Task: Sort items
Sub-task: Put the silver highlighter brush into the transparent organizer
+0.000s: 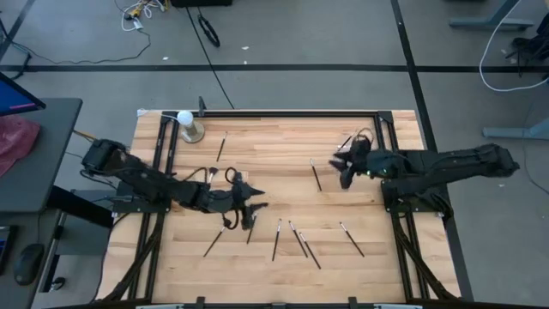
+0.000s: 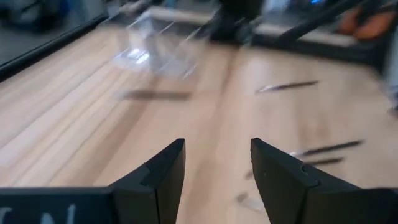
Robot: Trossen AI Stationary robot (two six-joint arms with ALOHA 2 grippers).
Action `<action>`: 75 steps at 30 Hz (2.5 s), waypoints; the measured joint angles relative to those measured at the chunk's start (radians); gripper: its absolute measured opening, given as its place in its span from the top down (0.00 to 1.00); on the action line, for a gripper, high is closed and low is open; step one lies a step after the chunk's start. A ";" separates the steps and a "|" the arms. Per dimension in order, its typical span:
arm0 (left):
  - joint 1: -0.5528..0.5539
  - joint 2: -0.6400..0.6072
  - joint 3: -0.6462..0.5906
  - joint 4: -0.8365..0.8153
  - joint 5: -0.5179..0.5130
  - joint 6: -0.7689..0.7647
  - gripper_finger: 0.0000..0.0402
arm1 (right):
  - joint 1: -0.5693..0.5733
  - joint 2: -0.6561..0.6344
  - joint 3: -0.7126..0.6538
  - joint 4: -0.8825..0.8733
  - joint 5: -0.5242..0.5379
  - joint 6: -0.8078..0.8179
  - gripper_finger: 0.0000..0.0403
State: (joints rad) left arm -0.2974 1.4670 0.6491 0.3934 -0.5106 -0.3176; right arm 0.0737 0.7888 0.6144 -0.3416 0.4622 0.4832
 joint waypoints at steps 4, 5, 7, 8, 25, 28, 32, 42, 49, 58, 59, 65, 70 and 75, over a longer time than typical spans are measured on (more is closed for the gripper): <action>0.001 -0.125 0.000 -0.328 -0.066 -0.183 0.54 | 0.170 0.073 0.001 0.186 -0.001 -0.090 0.65; 0.000 -0.149 0.000 -0.407 -0.068 -0.239 0.54 | 0.209 0.100 0.001 0.229 -0.001 -0.115 0.65; -0.008 -0.198 0.000 -0.596 -0.069 -0.363 0.54 | 0.280 0.162 0.001 0.321 -0.001 -0.168 0.66; -0.016 -0.214 0.000 -0.679 -0.070 -0.429 0.54 | 0.312 0.198 0.001 0.366 -0.002 -0.194 0.67; -0.097 -0.197 -0.220 -0.987 -0.234 -1.109 0.54 | 0.470 0.585 0.001 0.711 -0.002 -0.335 0.68; -0.097 -0.197 -0.304 -0.816 -0.266 -1.107 0.54 | 0.470 0.585 0.001 0.730 -0.001 -0.336 0.68; -0.097 -0.197 -0.404 -0.628 -0.277 -1.085 0.55 | 0.470 0.585 0.001 0.763 0.000 -0.350 0.68; -0.128 -0.199 -0.486 -0.564 -0.314 -1.002 0.89 | 0.470 0.585 0.001 0.776 0.000 -0.351 0.68; -0.169 -0.197 -0.489 -0.510 -0.320 -0.941 0.94 | 0.470 0.585 0.001 0.776 0.000 -0.351 0.68; -0.185 -0.195 -0.442 -0.163 -0.311 -0.639 0.96 | 0.448 0.585 0.001 0.772 0.001 -0.341 0.68; -0.184 -0.195 -0.430 -0.114 -0.317 -0.585 0.96 | 0.442 0.585 0.001 0.772 0.001 -0.333 0.68; -0.182 -0.195 -0.337 0.099 -0.321 -0.258 0.95 | 0.392 0.603 0.001 0.785 0.001 -0.268 0.68; -0.182 -0.195 -0.226 0.123 -0.325 -0.038 0.95 | 0.340 0.728 0.000 0.951 0.001 -0.238 0.64; -0.182 -0.195 -0.141 0.123 -0.330 0.112 0.95 | 0.289 0.883 0.000 1.253 0.001 -0.260 0.57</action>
State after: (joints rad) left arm -0.4789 1.2716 0.5083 0.5161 -0.8405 -0.2051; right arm 0.3631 1.6722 0.6144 0.9115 0.4633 0.2230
